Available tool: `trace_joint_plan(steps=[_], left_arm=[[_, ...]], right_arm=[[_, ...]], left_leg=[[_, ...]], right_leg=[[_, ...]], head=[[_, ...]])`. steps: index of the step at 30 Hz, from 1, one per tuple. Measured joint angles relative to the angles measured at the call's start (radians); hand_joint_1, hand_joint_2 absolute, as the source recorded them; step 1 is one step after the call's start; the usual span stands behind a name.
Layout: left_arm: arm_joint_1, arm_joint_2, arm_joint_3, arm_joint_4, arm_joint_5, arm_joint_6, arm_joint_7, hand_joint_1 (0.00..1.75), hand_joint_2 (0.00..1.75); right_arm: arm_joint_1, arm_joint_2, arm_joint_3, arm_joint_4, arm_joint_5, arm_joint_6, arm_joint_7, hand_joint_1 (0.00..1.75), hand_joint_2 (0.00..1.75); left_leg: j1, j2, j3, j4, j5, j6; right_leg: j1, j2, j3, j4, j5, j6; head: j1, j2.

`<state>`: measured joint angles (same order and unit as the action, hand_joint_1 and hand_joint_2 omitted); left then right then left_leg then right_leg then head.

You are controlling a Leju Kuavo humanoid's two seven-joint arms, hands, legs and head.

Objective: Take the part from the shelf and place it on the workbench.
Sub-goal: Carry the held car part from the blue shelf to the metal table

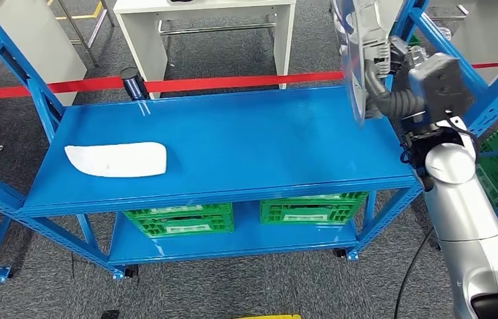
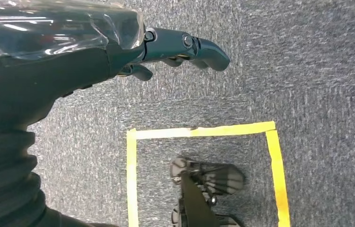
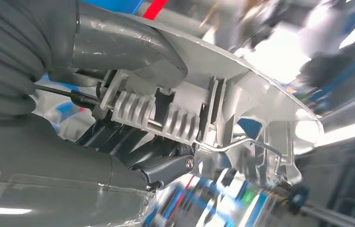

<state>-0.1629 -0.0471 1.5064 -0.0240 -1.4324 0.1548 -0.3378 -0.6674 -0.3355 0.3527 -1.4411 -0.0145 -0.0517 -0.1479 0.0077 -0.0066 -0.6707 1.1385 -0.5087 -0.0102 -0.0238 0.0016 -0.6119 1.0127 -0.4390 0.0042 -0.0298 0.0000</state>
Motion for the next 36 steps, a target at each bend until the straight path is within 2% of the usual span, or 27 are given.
trace_joint_plan(steps=[2,3,4,5,6,8,9,11,13,14,15,17,18,19,20,21,22,23,24,27,29,30,32,33,34,35,36], left_arm=[[0.002,-0.001,0.0,0.0,-0.001,0.001,-0.005,0.0,1.75],[0.004,-0.002,0.0,0.0,-0.002,0.001,-0.008,0.0,1.75],[0.005,-0.002,0.0,0.0,-0.003,0.001,-0.01,0.0,1.75],[0.006,-0.002,0.0,0.0,-0.005,0.001,-0.011,0.0,1.75],[0.006,-0.002,0.0,0.0,-0.009,0.002,-0.012,0.0,1.75],[0.005,-0.001,0.0,-0.001,-0.017,0.006,-0.013,0.0,1.75],[0.006,-0.001,0.0,-0.002,-0.02,0.01,-0.012,0.0,1.75],[0.007,-0.001,0.0,-0.003,-0.022,0.016,-0.007,0.0,1.75],[0.008,-0.003,0.0,-0.004,-0.022,0.021,0.002,0.0,1.75],[0.008,-0.003,0.0,-0.004,-0.022,0.022,0.005,0.0,1.75],[0.008,-0.004,0.0,-0.004,-0.022,0.023,0.007,0.0,1.75],[0.008,-0.006,0.0,-0.004,-0.022,0.023,0.009,0.0,1.75],[0.009,-0.007,0.0,-0.004,-0.022,0.023,0.01,0.0,1.75],[0.009,-0.008,0.0,-0.004,-0.022,0.023,0.01,0.0,1.75],[0.009,-0.009,0.0,-0.004,-0.022,0.023,0.01,0.0,1.75],[0.009,-0.01,0.0,-0.004,-0.022,0.023,0.011,0.0,1.75],[0.009,-0.011,0.0,-0.004,-0.022,0.023,0.011,0.0,1.75],[0.009,-0.011,0.0,-0.005,-0.022,0.023,0.011,0.0,1.75],[0.009,-0.011,0.0,-0.005,-0.022,0.023,0.011,0.0,1.75],[0.011,-0.01,0.0,-0.006,-0.022,0.024,0.013,0.0,1.75],[0.011,-0.011,0.0,-0.006,-0.022,0.024,0.013,0.0,1.75],[0.011,-0.011,0.0,-0.006,-0.022,0.023,0.015,0.0,1.75],[0.013,-0.009,0.0,-0.006,-0.023,0.014,0.024,0.0,1.75],[0.016,-0.007,0.0,-0.006,-0.025,0.004,0.03,0.0,1.75],[0.018,-0.005,0.0,-0.006,-0.027,-0.007,0.036,0.0,1.75],[0.02,-0.002,0.0,-0.006,-0.03,-0.018,0.04,0.0,1.75],[0.021,0.0,0.0,-0.006,-0.033,-0.025,0.042,0.0,1.75]], right_arm=[[0.029,0.011,-0.035,-0.03,-0.161,0.105,-0.009,1.75,1.75],[0.045,0.018,-0.052,-0.042,-0.256,0.17,-0.01,1.75,1.75],[0.06,0.026,-0.068,-0.053,-0.346,0.232,-0.009,1.75,1.75],[0.076,0.033,-0.083,-0.063,-0.43,0.293,-0.006,1.75,1.75],[0.092,0.041,-0.096,-0.074,-0.505,0.35,-0.003,1.75,1.75],[0.128,0.057,-0.118,-0.098,-0.63,0.453,0.009,1.75,1.75],[0.149,0.064,-0.126,-0.11,-0.682,0.499,0.015,1.75,1.75],[0.196,0.078,-0.134,-0.132,-0.78,0.582,0.033,1.75,1.75],[0.241,0.088,-0.135,-0.152,-0.863,0.646,0.053,1.75,1.75],[0.258,0.092,-0.134,-0.16,-0.894,0.667,0.061,1.75,1.75],[0.275,0.096,-0.134,-0.166,-0.915,0.682,0.067,1.75,1.75],[0.301,0.104,-0.133,-0.173,-0.931,0.693,0.07,1.75,1.75],[0.311,0.108,-0.133,-0.176,-0.932,0.695,0.071,1.75,1.75],[0.32,0.11,-0.133,-0.178,-0.933,0.696,0.072,1.75,1.75],[0.325,0.112,-0.133,-0.18,-0.934,0.696,0.073,1.75,1.75],[0.329,0.113,-0.133,-0.181,-0.933,0.696,0.074,1.75,1.75],[0.33,0.114,-0.133,-0.183,-0.934,0.697,0.074,1.75,1.75],[0.332,0.116,-0.134,-0.185,-0.934,0.697,0.074,1.75,1.75],[0.333,0.118,-0.134,-0.187,-0.935,0.697,0.074,1.75,1.75],[0.335,0.123,-0.135,-0.191,-0.937,0.697,0.073,1.75,1.75],[0.336,0.127,-0.135,-0.192,-0.943,0.7,0.078,1.75,1.75],[0.339,0.129,-0.134,-0.193,-0.954,0.705,0.086,1.75,1.75],[0.356,0.139,-0.127,-0.196,-0.991,0.725,0.109,1.75,1.75],[0.371,0.147,-0.12,-0.198,-1.008,0.738,0.121,1.75,1.75],[0.388,0.157,-0.111,-0.203,-1.019,0.748,0.131,1.75,1.75],[0.407,0.168,-0.099,-0.209,-1.022,0.755,0.139,1.75,1.75],[0.428,0.178,-0.086,-0.216,-1.02,0.758,0.145,1.75,1.75]], left_leg=[[0.002,0.003,-0.065,0.132,-0.05,-0.004],[0.002,0.003,-0.083,0.164,-0.052,-0.003],[0.002,0.003,-0.082,0.155,-0.036,0.001],[0.0,0.003,-0.061,0.107,-0.004,0.008],[-0.004,0.002,-0.028,0.034,0.034,0.019],[-0.011,0.003,0.035,-0.085,0.074,0.04],[-0.015,0.004,0.05,-0.112,0.077,0.045],[-0.018,0.004,0.058,-0.125,0.074,0.047],[-0.013,0.005,0.069,-0.144,0.083,0.049],[-0.009,0.005,0.075,-0.154,0.087,0.05],[-0.007,0.005,0.079,-0.159,0.091,0.051],[-0.007,0.005,0.079,-0.161,0.092,0.053],[-0.007,0.005,0.079,-0.16,0.092,0.053],[-0.006,0.004,0.079,-0.159,0.092,0.052],[-0.006,0.004,0.079,-0.157,0.091,0.051],[-0.005,0.004,0.079,-0.154,0.09,0.048],[-0.006,0.003,0.077,-0.149,0.088,0.044],[-0.007,0.003,0.075,-0.143,0.085,0.038],[-0.009,0.003,0.072,-0.139,0.083,0.033],[-0.007,0.003,0.065,-0.133,0.082,0.018],[-0.003,0.004,0.046,-0.093,0.053,0.008],[-0.001,0.005,0.023,-0.041,0.023,0.002],[0.001,0.005,-0.037,0.097,-0.043,-0.004],[0.002,0.005,-0.058,0.149,-0.061,-0.005],[0.002,0.005,-0.062,0.162,-0.06,-0.004],[0.002,0.005,-0.046,0.136,-0.042,-0.001],[0.001,0.004,-0.011,0.071,-0.009,0.004]], right_leg=[[0.003,0.001,0.001,0.0,-0.001,-0.003],[0.005,0.002,0.002,0.0,-0.002,-0.004],[0.008,0.004,0.003,0.0,-0.003,-0.005],[0.011,0.006,0.006,0.0,-0.004,-0.006],[0.013,0.008,0.008,0.0,-0.005,-0.007],[0.019,0.009,0.01,-0.001,-0.006,-0.008],[0.019,0.009,0.01,-0.002,-0.007,-0.007],[0.019,0.008,0.011,-0.006,-0.006,-0.001],[0.019,0.006,0.003,0.009,-0.016,0.004],[0.019,0.006,-0.012,0.041,-0.033,0.004],[0.018,0.005,-0.038,0.096,-0.059,0.003],[0.015,0.005,-0.103,0.235,-0.111,0.004],[0.012,0.005,-0.124,0.278,-0.123,0.009],[0.01,0.004,-0.125,0.282,-0.119,0.017],[0.006,0.004,-0.103,0.24,-0.1,0.027],[0.002,0.002,-0.065,0.168,-0.072,0.038],[0.001,-0.001,-0.025,0.094,-0.049,0.043],[0.0,-0.001,0.006,0.036,-0.031,0.041],[0.001,-0.001,0.023,0.005,-0.022,0.034],[0.003,0.003,0.026,-0.003,-0.016,0.011],[-0.001,0.003,0.026,-0.005,-0.013,0.0],[-0.002,0.003,0.026,-0.005,-0.012,-0.004],[0.001,0.002,0.025,-0.004,-0.01,-0.008],[0.002,0.002,0.025,-0.003,-0.01,-0.009],[0.004,0.002,0.025,-0.003,-0.01,-0.009],[0.005,0.003,0.026,-0.003,-0.01,-0.009],[0.007,0.004,0.026,-0.003,-0.01,-0.009]], head=[[-0.002,0.0],[-0.002,0.0],[-0.002,0.0],[-0.002,0.0],[-0.002,0.0],[-0.001,0.0],[0.0,0.0],[0.0,0.0],[0.001,0.0],[0.002,0.0],[0.004,0.0],[0.005,0.0],[0.005,0.0],[0.005,0.0],[0.005,0.0],[0.005,0.0],[0.005,0.0],[0.005,0.0],[0.004,0.0],[0.004,0.0],[0.003,0.0],[0.002,0.0],[0.001,0.0],[0.001,0.0],[0.001,0.0],[0.001,0.0],[0.001,0.0]])
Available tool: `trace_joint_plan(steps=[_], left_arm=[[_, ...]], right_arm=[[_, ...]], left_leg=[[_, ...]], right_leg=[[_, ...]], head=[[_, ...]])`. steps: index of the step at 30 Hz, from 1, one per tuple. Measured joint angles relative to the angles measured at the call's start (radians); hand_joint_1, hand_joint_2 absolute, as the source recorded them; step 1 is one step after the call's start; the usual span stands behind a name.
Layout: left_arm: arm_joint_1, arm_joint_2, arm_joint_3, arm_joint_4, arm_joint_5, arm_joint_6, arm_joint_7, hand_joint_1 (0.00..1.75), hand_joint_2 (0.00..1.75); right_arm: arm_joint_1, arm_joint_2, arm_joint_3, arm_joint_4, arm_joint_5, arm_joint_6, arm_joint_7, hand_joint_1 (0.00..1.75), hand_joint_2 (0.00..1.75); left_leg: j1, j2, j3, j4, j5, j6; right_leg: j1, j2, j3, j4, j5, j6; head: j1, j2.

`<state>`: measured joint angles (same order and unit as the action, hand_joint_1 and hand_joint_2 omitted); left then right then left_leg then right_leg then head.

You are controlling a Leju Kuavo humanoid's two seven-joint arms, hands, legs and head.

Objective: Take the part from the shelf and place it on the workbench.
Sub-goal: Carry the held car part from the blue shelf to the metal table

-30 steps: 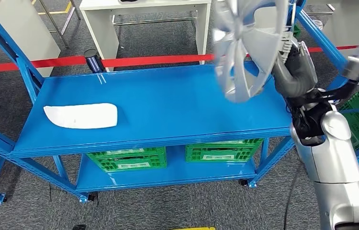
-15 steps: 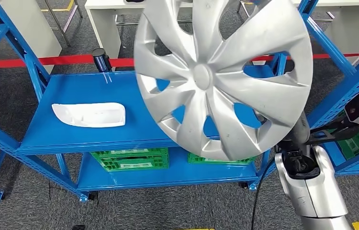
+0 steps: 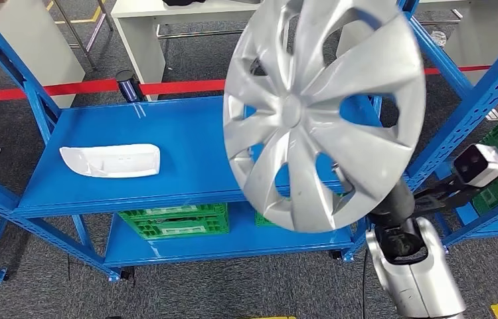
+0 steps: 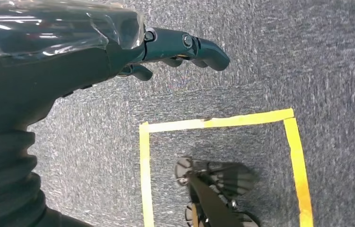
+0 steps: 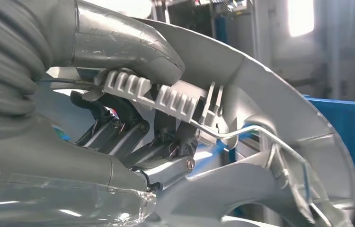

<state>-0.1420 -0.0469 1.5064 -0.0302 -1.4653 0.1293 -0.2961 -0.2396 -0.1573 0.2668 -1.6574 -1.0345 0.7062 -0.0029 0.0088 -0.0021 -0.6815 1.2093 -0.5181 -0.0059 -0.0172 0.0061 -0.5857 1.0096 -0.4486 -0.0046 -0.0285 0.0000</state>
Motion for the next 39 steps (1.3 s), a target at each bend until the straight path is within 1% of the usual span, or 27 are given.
trace_joint_plan(steps=[2,3,4,6,8,10,12,13,14,19,21,23,24,25,26,27,28,29,30,31,32,33,34,36,37,38,39], left_arm=[[0.001,0.005,0.0,-0.001,-0.005,-0.007,-0.001,0.0,1.75],[0.002,0.006,0.0,-0.002,-0.007,-0.008,-0.002,0.0,1.75],[0.003,0.007,0.0,-0.002,-0.009,-0.009,-0.004,0.0,1.75],[0.006,0.009,0.0,-0.002,-0.013,-0.01,-0.007,0.0,1.75],[0.007,0.01,0.0,-0.002,-0.018,-0.012,-0.008,0.0,1.75],[0.007,0.01,0.0,-0.002,-0.022,-0.012,-0.009,0.0,1.75],[0.008,0.009,0.0,-0.002,-0.022,-0.006,-0.011,0.0,1.75],[0.008,0.009,0.0,-0.002,-0.022,-0.003,-0.012,0.0,1.75],[0.008,0.009,0.0,-0.002,-0.021,-0.002,-0.012,0.0,1.75],[0.008,0.009,0.0,-0.002,-0.021,-0.001,-0.013,0.0,1.75],[0.009,0.009,0.0,-0.002,-0.021,0.002,-0.014,0.0,1.75],[0.01,0.007,0.0,-0.002,-0.02,0.007,-0.017,0.0,1.75],[0.013,0.008,0.0,-0.001,-0.02,0.005,-0.018,0.0,1.75],[0.018,0.012,0.0,0.002,-0.027,-0.003,-0.019,0.0,1.75],[0.024,0.018,0.0,0.004,-0.036,-0.011,-0.019,0.0,1.75],[0.029,0.025,0.0,0.007,-0.047,-0.019,-0.019,0.0,1.75],[0.031,0.031,0.0,0.009,-0.058,-0.024,-0.018,0.0,1.75],[0.032,0.034,0.0,0.01,-0.066,-0.025,-0.018,0.0,1.75],[0.031,0.036,0.0,0.01,-0.071,-0.025,-0.018,0.0,1.75],[0.031,0.037,0.0,0.01,-0.074,-0.025,-0.017,0.0,1.75],[0.031,0.038,0.0,0.01,-0.078,-0.026,-0.017,0.0,1.75],[0.031,0.039,0.0,0.011,-0.079,-0.026,-0.018,0.0,1.75],[0.03,0.04,0.0,0.011,-0.081,-0.026,-0.018,0.0,1.75],[0.025,0.042,0.0,0.011,-0.083,-0.026,-0.018,0.0,1.75],[0.024,0.043,0.0,0.011,-0.083,-0.026,-0.018,0.0,1.75],[0.022,0.043,0.0,0.011,-0.084,-0.026,-0.018,0.0,1.75],[0.022,0.044,0.0,0.012,-0.084,-0.026,-0.018,0.0,1.75]], right_arm=[[0.043,0.019,0.029,-0.016,0.007,0.003,0.007,1.75,1.75],[0.063,0.027,0.043,-0.022,0.009,0.006,0.009,1.75,1.75],[0.08,0.033,0.054,-0.028,0.011,0.008,0.011,1.75,1.75],[0.108,0.04,0.071,-0.036,0.013,0.013,0.013,1.75,1.75],[0.132,0.044,0.082,-0.046,0.01,0.025,0.013,1.75,1.75],[0.156,0.045,0.092,-0.058,0.008,0.046,0.013,1.75,1.75],[0.174,0.046,0.099,-0.067,0.011,0.06,0.014,1.75,1.75],[0.179,0.046,0.1,-0.069,0.012,0.063,0.014,1.75,1.75],[0.181,0.046,0.101,-0.07,0.012,0.064,0.014,1.75,1.75],[0.182,0.046,0.101,-0.07,0.012,0.065,0.014,1.75,1.75],[0.187,0.046,0.103,-0.073,0.012,0.067,0.014,1.75,1.75],[0.199,0.047,0.106,-0.077,0.013,0.07,0.014,1.75,1.75],[0.211,0.049,0.108,-0.085,0.016,0.073,0.016,1.75,1.75],[0.227,0.055,0.111,-0.097,0.019,0.089,0.017,1.75,1.75],[0.241,0.062,0.112,-0.11,0.029,0.119,0.012,1.75,1.75],[0.255,0.069,0.113,-0.125,0.045,0.157,0.001,1.75,1.75],[0.262,0.075,0.112,-0.136,0.063,0.199,-0.016,1.75,1.75],[0.266,0.078,0.11,-0.142,0.086,0.23,-0.037,1.75,1.75],[0.267,0.081,0.107,-0.148,0.108,0.251,-0.057,1.75,1.75],[0.268,0.084,0.103,-0.153,0.13,0.267,-0.079,1.75,1.75],[0.268,0.089,0.098,-0.16,0.155,0.283,-0.105,1.75,1.75],[0.268,0.095,0.091,-0.167,0.181,0.297,-0.134,1.75,1.75],[0.267,0.101,0.083,-0.177,0.206,0.309,-0.166,1.75,1.75],[0.258,0.115,0.069,-0.2,0.244,0.322,-0.226,1.75,1.75],[0.25,0.121,0.063,-0.211,0.256,0.324,-0.25,1.75,1.75],[0.239,0.127,0.058,-0.221,0.264,0.324,-0.269,1.75,1.75],[0.229,0.132,0.054,-0.23,0.269,0.323,-0.284,1.75,1.75]], left_leg=[[-0.005,-0.002,0.075,-0.14,0.049,0.013],[-0.008,-0.003,0.097,-0.181,0.061,0.018],[-0.011,-0.003,0.105,-0.196,0.061,0.021],[-0.014,-0.004,0.105,-0.196,0.066,0.023],[-0.01,-0.002,0.105,-0.209,0.078,0.031],[-0.006,0.001,0.099,-0.222,0.094,0.042],[-0.008,0.002,0.086,-0.223,0.105,0.049],[-0.009,0.002,0.082,-0.223,0.108,0.049],[-0.009,0.002,0.08,-0.223,0.109,0.05],[-0.009,0.002,0.079,-0.223,0.11,0.05],[-0.01,0.002,0.073,-0.223,0.114,0.05],[-0.011,0.002,0.061,-0.223,0.124,0.05],[-0.012,0.002,0.047,-0.22,0.135,0.047],[-0.012,0.001,0.033,-0.219,0.154,0.036],[-0.01,0.001,0.015,-0.204,0.147,0.023],[-0.007,0.0,-0.006,-0.17,0.122,0.007],[-0.004,0.0,-0.024,-0.117,0.076,-0.007],[0.0,0.0,-0.042,-0.045,0.013,-0.015],[0.002,0.001,-0.053,0.023,-0.025,-0.019],[0.004,0.001,-0.053,0.071,-0.039,-0.022],[0.005,0.001,-0.036,0.084,-0.032,-0.023],[0.006,0.001,0.0,0.059,-0.012,-0.023],[0.006,0.0,0.052,-0.002,0.01,-0.021],[0.003,-0.003,0.162,-0.152,0.016,-0.013],[0.0,-0.005,0.192,-0.201,0.011,-0.007],[-0.004,-0.006,0.203,-0.225,0.006,0.0],[-0.007,-0.005,0.2,-0.23,0.011,0.008]], right_leg=[[0.004,0.002,-0.001,0.0,0.001,0.002],[0.005,0.001,-0.003,0.0,0.003,0.004],[0.006,0.0,-0.005,0.0,0.005,0.008],[0.005,-0.001,-0.007,-0.002,0.009,0.015],[0.006,-0.003,-0.01,0.002,0.002,0.02],[0.006,-0.004,-0.034,0.061,-0.046,0.017],[0.004,-0.005,-0.074,0.167,-0.113,0.009],[0.004,-0.005,-0.088,0.204,-0.132,0.008],[0.004,-0.005,-0.093,0.221,-0.14,0.008],[0.004,-0.005,-0.095,0.225,-0.142,0.008],[0.004,-0.005,-0.105,0.258,-0.155,0.009],[0.003,-0.005,-0.106,0.294,-0.165,0.017],[0.003,-0.006,-0.053,0.228,-0.147,0.025],[0.003,-0.006,0.0,0.146,-0.123,0.022],[0.003,-0.006,0.047,0.062,-0.093,0.013],[0.003,-0.007,0.086,-0.019,-0.063,0.003],[0.004,-0.007,0.075,-0.028,-0.049,-0.011],[0.003,-0.008,0.063,-0.027,-0.035,-0.015],[0.003,-0.008,0.051,-0.027,-0.025,-0.014],[0.003,-0.008,0.039,-0.025,-0.014,-0.012],[0.003,-0.007,0.027,-0.024,-0.005,-0.01],[0.003,-0.007,0.016,-0.023,0.003,-0.007],[0.003,-0.007,0.007,-0.022,0.01,-0.004],[0.005,-0.007,-0.005,-0.021,0.025,0.005],[0.006,-0.007,-0.008,-0.022,0.033,0.011],[0.007,-0.007,-0.01,-0.023,0.041,0.018],[0.006,-0.007,-0.011,-0.025,0.049,0.024]], head=[[0.0,0.0],[0.0,0.0],[0.0,0.0],[0.0,0.0],[0.001,0.0],[0.004,0.0],[0.006,0.0],[0.006,0.0],[0.006,0.0],[0.006,0.0],[0.006,0.0],[0.006,0.0],[0.006,0.0],[0.007,0.0],[0.007,0.0],[0.006,0.0],[0.006,0.0],[0.005,0.0],[0.005,0.0],[0.005,0.0],[0.005,0.0],[0.005,0.0],[0.005,0.0],[0.005,0.0],[0.006,0.0],[0.006,0.0],[0.007,0.0]])
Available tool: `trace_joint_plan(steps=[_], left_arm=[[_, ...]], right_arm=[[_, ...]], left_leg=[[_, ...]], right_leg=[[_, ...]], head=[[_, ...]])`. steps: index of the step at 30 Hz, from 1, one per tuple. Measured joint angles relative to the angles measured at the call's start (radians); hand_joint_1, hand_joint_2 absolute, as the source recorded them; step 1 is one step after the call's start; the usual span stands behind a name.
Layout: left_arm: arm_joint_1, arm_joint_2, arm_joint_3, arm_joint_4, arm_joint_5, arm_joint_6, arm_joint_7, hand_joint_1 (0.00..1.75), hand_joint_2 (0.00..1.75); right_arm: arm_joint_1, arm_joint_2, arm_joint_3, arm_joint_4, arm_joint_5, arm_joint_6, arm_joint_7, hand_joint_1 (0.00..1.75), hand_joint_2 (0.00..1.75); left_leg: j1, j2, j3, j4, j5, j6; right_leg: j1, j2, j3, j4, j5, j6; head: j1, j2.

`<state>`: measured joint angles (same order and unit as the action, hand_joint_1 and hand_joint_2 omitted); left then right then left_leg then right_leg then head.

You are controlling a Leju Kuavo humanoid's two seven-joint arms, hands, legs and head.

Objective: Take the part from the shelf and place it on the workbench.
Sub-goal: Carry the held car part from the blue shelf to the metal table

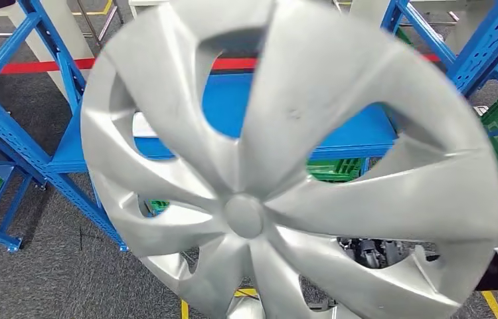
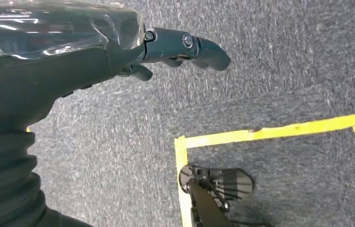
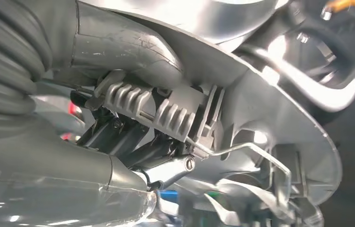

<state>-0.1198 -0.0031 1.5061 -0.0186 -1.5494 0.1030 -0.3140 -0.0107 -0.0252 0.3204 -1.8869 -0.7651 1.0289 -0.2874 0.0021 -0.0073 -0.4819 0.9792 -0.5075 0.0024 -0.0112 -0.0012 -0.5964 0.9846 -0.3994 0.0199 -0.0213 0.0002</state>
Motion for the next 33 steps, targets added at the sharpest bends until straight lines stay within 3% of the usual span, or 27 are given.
trace_joint_plan(steps=[2,3,6,7,8,9,10,11,13,14,16,17,18,19,21,22,23,24,25,26,27,28,29,31,33], left_arm=[[-0.001,0.0,0.0,0.001,0.0,0.0,0.0,0.0,1.75],[-0.002,0.0,0.0,0.002,0.0,0.0,0.0,0.0,1.75],[-0.004,-0.001,0.0,0.003,-0.001,0.001,0.0,0.0,1.75],[-0.003,-0.001,0.0,0.004,-0.001,0.001,0.0,0.0,1.75],[-0.003,-0.001,0.0,0.004,-0.001,0.001,0.0,0.0,1.75],[-0.003,-0.001,0.0,0.004,0.0,0.001,0.0,0.0,1.75],[-0.003,-0.002,0.0,0.005,0.0,0.001,0.0,0.0,1.75],[-0.003,-0.003,0.0,0.005,0.001,0.002,-0.001,0.0,1.75],[-0.003,-0.005,0.0,0.006,0.003,0.003,-0.003,0.0,1.75],[-0.002,-0.006,0.0,0.006,0.003,0.004,-0.004,0.0,1.75],[0.0,-0.006,0.0,0.006,0.005,0.006,-0.005,0.0,1.75],[0.002,-0.007,0.0,0.006,0.006,0.006,-0.006,0.0,1.75],[0.003,-0.007,0.0,0.007,0.007,0.007,-0.006,0.0,1.75],[0.005,-0.007,0.0,0.007,0.008,0.008,-0.006,0.0,1.75],[0.007,-0.008,0.0,0.008,0.01,0.01,-0.007,0.0,1.75],[0.007,-0.008,0.0,0.008,0.011,0.011,-0.007,0.0,1.75],[0.007,-0.008,0.0,0.008,0.012,0.011,-0.008,0.0,1.75],[0.007,-0.008,0.0,0.008,0.014,0.011,-0.008,0.0,1.75],[0.007,-0.007,0.0,0.008,0.016,0.011,-0.009,0.0,1.75],[0.007,-0.007,0.0,0.008,0.018,0.01,-0.01,0.0,1.75],[0.007,-0.006,0.0,0.008,0.02,0.01,-0.011,0.0,1.75],[0.006,-0.006,0.0,0.008,0.021,0.009,-0.012,0.0,1.75],[0.005,-0.006,0.0,0.008,0.022,0.007,-0.013,0.0,1.75],[0.004,-0.006,0.0,0.008,0.024,0.006,-0.015,0.0,1.75],[0.004,-0.006,0.0,0.008,0.028,0.006,-0.015,0.0,1.75]], right_arm=[[-0.017,0.006,-0.006,-0.012,0.007,-0.004,-0.019,1.75,1.75],[-0.025,0.007,-0.008,-0.016,0.01,-0.006,-0.024,1.75,1.75],[-0.039,0.009,-0.012,-0.019,0.015,-0.01,-0.029,1.75,1.75],[-0.04,0.009,-0.014,-0.019,0.016,-0.01,-0.031,1.75,1.75],[-0.042,0.009,-0.015,-0.019,0.018,-0.01,-0.035,1.75,1.75],[-0.046,0.009,-0.015,-0.019,0.02,-0.01,-0.04,1.75,1.75],[-0.05,0.009,-0.015,-0.019,0.022,-0.01,-0.045,1.75,1.75],[-0.057,0.009,-0.015,-0.019,0.025,-0.01,-0.05,1.75,1.75],[-0.068,0.011,-0.014,-0.022,0.029,-0.01,-0.057,1.75,1.75],[-0.073,0.012,-0.013,-0.024,0.03,-0.011,-0.06,1.75,1.75],[-0.079,0.014,-0.013,-0.026,0.031,-0.013,-0.063,1.75,1.75],[-0.082,0.014,-0.012,-0.027,0.031,-0.015,-0.064,1.75,1.75],[-0.085,0.016,-0.01,-0.027,0.031,-0.017,-0.065,1.75,1.75],[-0.087,0.017,-0.009,-0.027,0.031,-0.019,-0.067,1.75,1.75],[-0.09,0.02,-0.004,-0.027,0.029,-0.02,-0.071,1.75,1.75],[-0.091,0.02,-0.001,-0.027,0.028,-0.02,-0.074,1.75,1.75],[-0.091,0.02,0.001,-0.027,0.028,-0.02,-0.076,1.75,1.75],[-0.091,0.02,0.003,-0.027,0.027,-0.019,-0.078,1.75,1.75],[-0.091,0.02,0.005,-0.027,0.026,-0.019,-0.079,1.75,1.75],[-0.091,0.02,0.006,-0.027,0.025,-0.019,-0.079,1.75,1.75],[-0.092,0.02,0.007,-0.027,0.025,-0.019,-0.08,1.75,1.75],[-0.093,0.02,0.008,-0.027,0.024,-0.019,-0.08,1.75,1.75],[-0.096,0.02,0.01,-0.027,0.023,-0.019,-0.08,1.75,1.75],[-0.101,0.02,0.012,-0.027,0.022,-0.018,-0.08,1.75,1.75],[-0.102,0.019,0.015,-0.026,0.019,-0.018,-0.08,1.75,1.75]], left_leg=[[0.0,0.006,-0.013,-0.007,0.018,0.019],[0.001,0.009,-0.023,-0.011,0.03,0.029],[-0.002,0.012,-0.066,-0.011,0.07,0.043],[-0.004,0.013,-0.084,-0.009,0.084,0.043],[-0.005,0.013,-0.102,-0.007,0.096,0.043],[-0.007,0.013,-0.12,-0.005,0.108,0.042],[-0.008,0.013,-0.135,-0.001,0.118,0.041],[-0.009,0.013,-0.149,0.004,0.127,0.039],[-0.012,0.012,-0.169,0.012,0.145,0.031],[-0.012,0.012,-0.174,0.013,0.155,0.025],[-0.01,0.011,-0.179,0.01,0.172,0.012],[-0.007,0.009,-0.185,0.015,0.164,0.005],[-0.005,0.008,-0.194,0.033,0.135,-0.003],[-0.002,0.007,-0.207,0.07,0.087,-0.01],[0.004,0.007,-0.236,0.197,-0.021,-0.025],[0.007,0.007,-0.245,0.262,-0.049,-0.029],[0.01,0.007,-0.243,0.304,-0.049,-0.033],[0.013,0.007,-0.225,0.313,-0.029,-0.034],[0.016,0.007,-0.188,0.285,-0.001,-0.034],[0.017,0.006,-0.136,0.226,0.019,-0.033],[0.017,0.005,-0.077,0.15,0.019,-0.031],[0.015,0.003,-0.029,0.082,0.008,-0.026],[0.012,0.001,-0.002,0.035,-0.007,-0.02],[0.004,0.001,0.002,0.004,-0.01,-0.001],[0.003,0.007,-0.016,-0.002,0.014,0.02]], right_leg=[[-0.003,0.001,-0.009,0.011,-0.009,0.006],[-0.003,0.001,-0.021,0.036,-0.036,0.003],[-0.004,0.001,-0.079,0.22,-0.167,-0.01],[-0.004,0.001,-0.089,0.278,-0.189,-0.006],[-0.004,0.001,-0.084,0.306,-0.188,0.002],[-0.004,0.001,-0.06,0.298,-0.169,0.011],[-0.004,0.001,-0.02,0.254,-0.145,0.018],[-0.003,0.001,0.034,0.18,-0.131,0.019],[0.001,0.0,0.124,0.035,-0.135,0.008],[0.004,0.001,0.144,-0.006,-0.144,0.0],[0.006,0.001,0.136,-0.016,-0.136,-0.013],[0.004,0.001,0.129,-0.017,-0.127,-0.021],[0.001,-0.001,0.119,-0.018,-0.115,-0.029],[-0.002,-0.002,0.107,-0.019,-0.101,-0.034],[-0.002,-0.002,0.081,-0.018,-0.076,-0.038],[-0.002,-0.002,0.067,-0.016,-0.064,-0.037],[-0.002,-0.002,0.052,-0.013,-0.052,-0.035],[-0.003,-0.002,0.037,-0.01,-0.042,-0.032],[-0.003,-0.002,0.021,-0.005,-0.033,-0.028],[-0.003,-0.002,0.008,0.001,-0.026,-0.024],[-0.002,-0.001,-0.003,0.006,-0.019,-0.019],[-0.001,-0.002,-0.01,0.009,-0.012,-0.014],[0.0,-0.003,-0.013,0.009,-0.004,-0.008],[-0.001,-0.004,-0.018,0.005,0.015,0.007],[-0.004,-0.004,-0.034,0.022,-0.002,0.011]], head=[[0.0,0.0],[0.002,0.0],[0.006,0.0],[0.006,0.0],[0.006,0.0],[0.006,0.0],[0.006,0.0],[0.007,0.0],[0.005,0.0],[0.005,0.0],[0.005,0.0],[0.005,0.0],[0.004,0.0],[0.003,0.0],[0.0,0.0],[0.0,0.0],[0.0,0.0],[0.0,0.0],[0.0,0.0],[-0.001,0.0],[-0.001,0.0],[0.0,0.0],[0.001,0.0],[0.002,0.0],[0.003,0.0]])
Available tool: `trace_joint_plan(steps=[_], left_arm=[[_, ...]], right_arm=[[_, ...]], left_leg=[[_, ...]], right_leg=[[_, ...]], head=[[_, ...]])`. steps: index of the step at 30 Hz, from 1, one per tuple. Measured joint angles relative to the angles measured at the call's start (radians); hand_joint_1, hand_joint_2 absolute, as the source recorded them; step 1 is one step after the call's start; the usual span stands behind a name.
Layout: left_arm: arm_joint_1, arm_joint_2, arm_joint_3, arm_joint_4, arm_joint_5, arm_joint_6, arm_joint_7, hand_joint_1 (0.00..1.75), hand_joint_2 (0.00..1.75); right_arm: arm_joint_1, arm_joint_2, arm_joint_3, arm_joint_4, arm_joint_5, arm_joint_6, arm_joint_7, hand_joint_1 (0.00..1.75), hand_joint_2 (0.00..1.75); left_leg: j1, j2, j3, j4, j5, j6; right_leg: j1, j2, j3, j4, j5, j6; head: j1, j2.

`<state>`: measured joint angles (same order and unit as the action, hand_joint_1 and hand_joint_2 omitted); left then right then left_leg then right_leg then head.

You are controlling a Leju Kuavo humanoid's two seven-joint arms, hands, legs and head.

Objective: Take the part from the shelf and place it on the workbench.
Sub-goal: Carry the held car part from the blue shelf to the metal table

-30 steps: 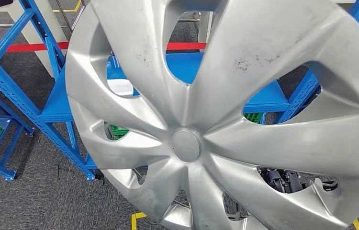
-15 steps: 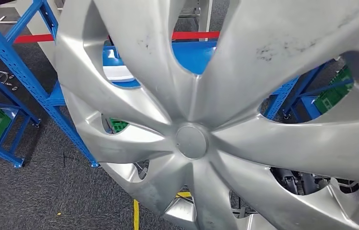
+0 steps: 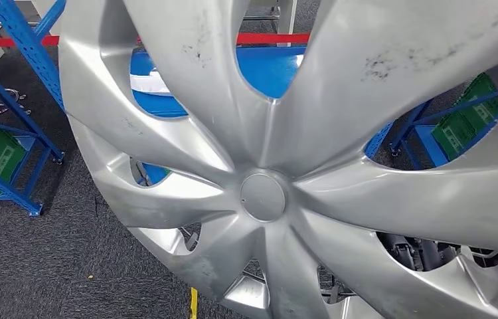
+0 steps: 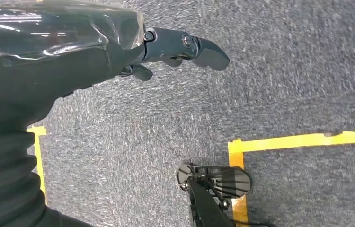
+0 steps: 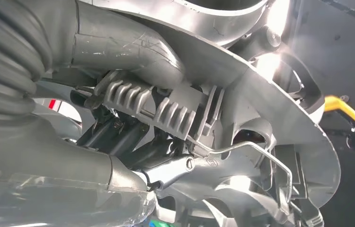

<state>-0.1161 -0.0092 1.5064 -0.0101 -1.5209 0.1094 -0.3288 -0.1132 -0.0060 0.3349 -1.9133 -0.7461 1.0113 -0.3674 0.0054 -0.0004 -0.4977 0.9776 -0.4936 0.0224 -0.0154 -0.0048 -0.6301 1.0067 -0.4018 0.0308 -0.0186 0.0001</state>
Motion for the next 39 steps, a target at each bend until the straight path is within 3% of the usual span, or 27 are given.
trace_joint_plan(steps=[1,3,4,5,6,8,10,12,14,15,16,18,19,20,22,23,24,26,27,29,30,32,34,35,36,37,39], left_arm=[[-0.001,0.0,0.0,0.0,0.002,0.001,0.0,0.0,1.75],[-0.003,-0.001,0.0,0.001,0.004,0.005,0.0,0.0,1.75],[-0.003,-0.001,0.0,0.001,0.004,0.006,-0.001,0.0,1.75],[-0.003,-0.002,0.0,0.001,0.004,0.007,-0.001,0.0,1.75],[-0.003,-0.002,0.0,0.001,0.004,0.007,-0.001,0.0,1.75],[-0.003,-0.005,0.0,0.001,0.005,0.007,-0.001,0.0,1.75],[-0.003,-0.007,0.0,0.001,0.009,0.009,-0.002,0.0,1.75],[-0.002,-0.009,0.0,0.002,0.02,0.016,-0.005,0.0,1.75],[0.0,-0.011,0.0,0.002,0.032,0.028,-0.009,0.0,1.75],[0.002,-0.013,0.0,0.002,0.035,0.032,-0.011,0.0,1.75],[0.004,-0.014,0.0,0.002,0.037,0.034,-0.012,0.0,1.75],[0.005,-0.018,0.0,0.003,0.037,0.037,-0.014,0.0,1.75],[0.005,-0.019,0.0,0.003,0.037,0.037,-0.014,0.0,1.75],[0.005,-0.019,0.0,0.003,0.037,0.037,-0.015,0.0,1.75],[0.005,-0.019,0.0,0.003,0.036,0.037,-0.015,0.0,1.75],[0.005,-0.018,0.0,0.003,0.036,0.037,-0.015,0.0,1.75],[0.004,-0.017,0.0,0.003,0.035,0.036,-0.015,0.0,1.75],[0.004,-0.015,0.0,0.003,0.035,0.032,-0.015,0.0,1.75],[0.004,-0.014,0.0,0.003,0.034,0.03,-0.015,0.0,1.75],[0.007,-0.012,0.0,0.003,0.033,0.023,-0.014,0.0,1.75],[0.008,-0.011,0.0,0.003,0.033,0.019,-0.013,0.0,1.75],[0.011,-0.007,0.0,0.003,0.031,0.01,-0.012,0.0,1.75],[0.012,-0.003,0.0,0.003,0.029,0.006,-0.012,0.0,1.75],[0.013,-0.002,0.0,0.003,0.027,0.006,-0.012,0.0,1.75],[0.014,-0.001,0.0,0.003,0.026,0.005,-0.012,0.0,1.75],[0.014,0.0,0.0,0.003,0.025,0.004,-0.011,0.0,1.75],[0.015,0.0,0.0,0.003,0.021,-0.001,-0.011,0.0,1.75]], right_arm=[[0.0,-0.001,0.001,0.0,-0.002,0.0,0.0,1.75,1.75],[-0.001,-0.002,0.002,0.001,-0.006,-0.001,0.001,1.75,1.75],[0.0,-0.003,0.004,0.002,-0.007,-0.001,0.002,1.75,1.75],[0.0,-0.004,0.005,0.003,-0.007,-0.001,0.003,1.75,1.75],[0.0,-0.005,0.007,0.004,-0.007,-0.001,0.003,1.75,1.75],[0.0,-0.007,0.011,0.006,-0.008,-0.001,0.005,1.75,1.75],[-0.001,-0.007,0.014,0.007,-0.011,-0.001,0.007,1.75,1.75],[0.0,-0.008,0.017,0.007,-0.013,-0.001,0.008,1.75,1.75],[0.002,-0.01,0.017,0.008,-0.015,-0.001,0.008,1.75,1.75],[0.002,-0.01,0.018,0.009,-0.015,0.001,0.008,1.75,1.75],[0.002,-0.01,0.018,0.009,-0.016,0.002,0.008,1.75,1.75],[0.002,-0.01,0.018,0.009,-0.015,0.006,0.008,1.75,1.75],[0.002,-0.01,0.017,0.01,-0.015,0.007,0.008,1.75,1.75],[0.003,-0.01,0.017,0.01,-0.015,0.008,0.009,1.75,1.75],[0.006,-0.01,0.017,0.01,-0.016,0.011,0.01,1.75,1.75],[0.007,-0.01,0.018,0.01,-0.016,0.013,0.011,1.75,1.75],[0.008,-0.01,0.018,0.01,-0.016,0.015,0.011,1.75,1.75],[0.007,-0.01,0.018,0.01,-0.016,0.017,0.012,1.75,1.75],[0.007,-0.01,0.018,0.01,-0.016,0.018,0.013,1.75,1.75],[0.007,-0.01,0.018,0.011,-0.017,0.02,0.016,1.75,1.75],[0.008,-0.01,0.018,0.011,-0.018,0.021,0.017,1.75,1.75],[0.009,-0.012,0.017,0.011,-0.019,0.025,0.018,1.75,1.75],[0.01,-0.015,0.017,0.012,-0.019,0.028,0.019,1.75,1.75],[0.012,-0.016,0.017,0.012,-0.02,0.029,0.019,1.75,1.75],[0.013,-0.017,0.018,0.012,-0.02,0.029,0.019,1.75,1.75],[0.013,-0.018,0.018,0.013,-0.02,0.029,0.019,1.75,1.75],[0.013,-0.019,0.018,0.013,-0.019,0.03,0.02,1.75,1.75]], left_leg=[[0.001,0.003,-0.011,-0.003,0.015,0.009],[0.0,0.006,-0.043,-0.003,0.043,0.02],[-0.002,0.007,-0.062,-0.002,0.057,0.022],[-0.004,0.007,-0.081,-0.001,0.071,0.022],[-0.005,0.008,-0.099,0.001,0.084,0.022],[-0.006,0.008,-0.132,0.005,0.108,0.018],[-0.008,0.007,-0.156,0.013,0.129,0.01],[-0.009,0.007,-0.168,0.016,0.15,-0.001],[-0.005,0.006,-0.175,0.016,0.162,-0.014],[-0.002,0.005,-0.181,0.026,0.144,-0.021],[0.0,0.004,-0.189,0.053,0.105,-0.028],[0.005,0.003,-0.212,0.162,-0.007,-0.041],[0.007,0.003,-0.222,0.229,-0.047,-0.045],[0.008,0.003,-0.225,0.284,-0.061,-0.048],[0.01,0.003,-0.188,0.305,-0.024,-0.049],[0.011,0.002,-0.145,0.263,0.002,-0.048],[0.011,0.0,-0.09,0.194,0.007,-0.045],[0.007,-0.004,0.0,0.06,-0.016,-0.035],[0.003,-0.005,0.019,0.024,-0.029,-0.028],[-0.001,-0.003,0.013,0.008,-0.02,-0.009],[-0.001,-0.001,0.006,0.005,-0.008,0.001],[0.0,0.005,-0.02,-0.001,0.02,0.019],[-0.005,0.007,-0.056,0.0,0.048,0.026],[-0.007,0.007,-0.075,0.001,0.062,0.027],[-0.009,0.007,-0.094,0.002,0.076,0.027],[-0.011,0.007,-0.112,0.003,0.09,0.027],[-0.014,0.007,-0.143,0.006,0.115,0.023]], right_leg=[[0.0,0.001,-0.015,0.033,-0.034,-0.005],[-0.001,0.002,-0.053,0.156,-0.131,-0.018],[-0.002,0.002,-0.067,0.224,-0.164,-0.018],[-0.002,0.002,-0.07,0.274,-0.176,-0.012],[-0.002,0.002,-0.058,0.293,-0.166,-0.002],[-0.002,0.002,0.016,0.226,-0.123,0.013],[0.002,0.001,0.135,0.065,-0.125,0.005],[0.008,0.001,0.194,-0.037,-0.149,-0.009],[0.008,0.001,0.181,-0.045,-0.141,-0.022],[0.006,0.0,0.172,-0.045,-0.131,-0.03],[0.003,-0.001,0.162,-0.045,-0.118,-0.037],[0.001,-0.002,0.137,-0.044,-0.093,-0.044],[0.001,-0.002,0.124,-0.043,-0.08,-0.044],[0.001,-0.001,0.108,-0.04,-0.068,-0.043],[0.001,-0.001,0.074,-0.031,-0.047,-0.038],[0.0,0.0,0.059,-0.025,-0.038,-0.034],[0.001,0.0,0.046,-0.02,-0.031,-0.03],[0.004,-0.001,0.032,-0.014,-0.016,-0.019],[0.004,-0.002,0.028,-0.015,-0.007,-0.013],[0.002,-0.004,0.021,-0.016,0.008,0.0],[0.0,-0.003,0.014,-0.008,0.0,0.002],[-0.002,-0.001,-0.016,0.059,-0.068,-0.005],[-0.002,0.0,-0.053,0.191,-0.158,-0.012],[-0.002,0.0,-0.062,0.25,-0.18,-0.009],[-0.002,0.0,-0.058,0.285,-0.18,-0.002],[-0.002,0.0,-0.038,0.285,-0.161,0.008],[0.001,0.0,0.056,0.181,-0.121,0.014]], head=[[0.001,0.0],[0.004,0.0],[0.004,0.0],[0.004,0.0],[0.004,0.0],[0.005,0.0],[0.004,0.0],[0.003,0.0],[0.003,0.0],[0.003,0.0],[0.002,0.0],[0.0,0.0],[0.0,0.0],[0.0,0.0],[-0.001,0.0],[-0.001,0.0],[-0.001,0.0],[0.0,0.0],[0.001,0.0],[0.001,0.0],[0.001,0.0],[0.004,0.0],[0.007,0.0],[0.007,0.0],[0.007,0.0],[0.007,0.0],[0.007,0.0]])
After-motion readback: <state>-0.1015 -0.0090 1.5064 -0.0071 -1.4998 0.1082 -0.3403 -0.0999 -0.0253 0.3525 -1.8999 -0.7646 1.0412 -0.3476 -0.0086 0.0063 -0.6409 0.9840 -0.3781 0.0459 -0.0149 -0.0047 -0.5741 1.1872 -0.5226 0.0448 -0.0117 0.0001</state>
